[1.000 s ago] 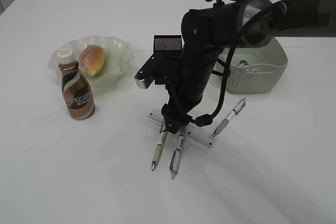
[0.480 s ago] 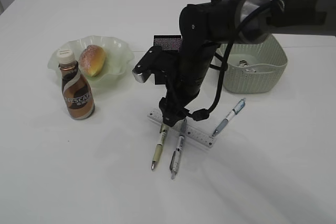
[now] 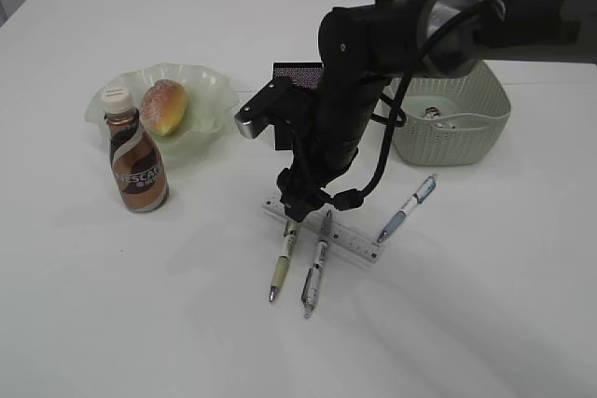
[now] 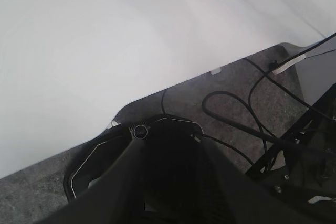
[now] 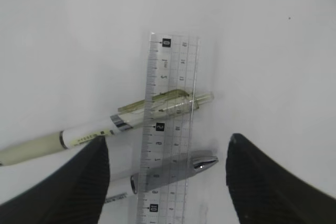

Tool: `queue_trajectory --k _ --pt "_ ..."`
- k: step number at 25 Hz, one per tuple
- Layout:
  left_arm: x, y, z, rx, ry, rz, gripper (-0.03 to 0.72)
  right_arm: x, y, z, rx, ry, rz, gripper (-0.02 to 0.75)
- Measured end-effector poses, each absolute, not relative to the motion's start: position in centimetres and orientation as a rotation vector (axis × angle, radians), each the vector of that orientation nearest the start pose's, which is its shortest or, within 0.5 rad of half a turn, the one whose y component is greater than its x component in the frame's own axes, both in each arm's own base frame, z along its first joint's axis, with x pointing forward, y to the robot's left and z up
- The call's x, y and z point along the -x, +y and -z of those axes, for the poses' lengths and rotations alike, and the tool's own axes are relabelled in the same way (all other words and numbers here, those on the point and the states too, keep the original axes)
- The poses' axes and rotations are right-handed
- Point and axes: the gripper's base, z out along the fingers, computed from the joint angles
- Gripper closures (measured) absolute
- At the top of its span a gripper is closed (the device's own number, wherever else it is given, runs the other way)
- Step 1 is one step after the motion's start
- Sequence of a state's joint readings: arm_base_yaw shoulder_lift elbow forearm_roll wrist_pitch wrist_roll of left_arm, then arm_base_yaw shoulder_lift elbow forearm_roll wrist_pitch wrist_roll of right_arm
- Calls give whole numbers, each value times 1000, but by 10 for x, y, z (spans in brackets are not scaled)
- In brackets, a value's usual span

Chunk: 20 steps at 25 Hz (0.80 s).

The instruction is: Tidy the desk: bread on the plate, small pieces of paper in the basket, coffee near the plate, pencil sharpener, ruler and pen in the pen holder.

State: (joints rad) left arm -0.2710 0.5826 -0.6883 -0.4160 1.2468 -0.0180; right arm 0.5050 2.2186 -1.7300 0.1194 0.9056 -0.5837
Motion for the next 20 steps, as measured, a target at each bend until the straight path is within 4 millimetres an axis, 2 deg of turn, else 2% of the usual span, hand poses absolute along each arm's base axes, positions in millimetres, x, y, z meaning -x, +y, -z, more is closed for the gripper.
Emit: queue_trajectory --k 8,16,20 --pt "-59 -53 -308 -293 2603 664 442 -402 232 -160 1404 2504 -135 195" --pt "-59 -53 -308 -293 2603 667 442 -404 232 -139 1433 2541 -115 195" --pt "-59 -53 -308 -293 2603 667 442 -405 231 -138 1434 2533 -103 195"
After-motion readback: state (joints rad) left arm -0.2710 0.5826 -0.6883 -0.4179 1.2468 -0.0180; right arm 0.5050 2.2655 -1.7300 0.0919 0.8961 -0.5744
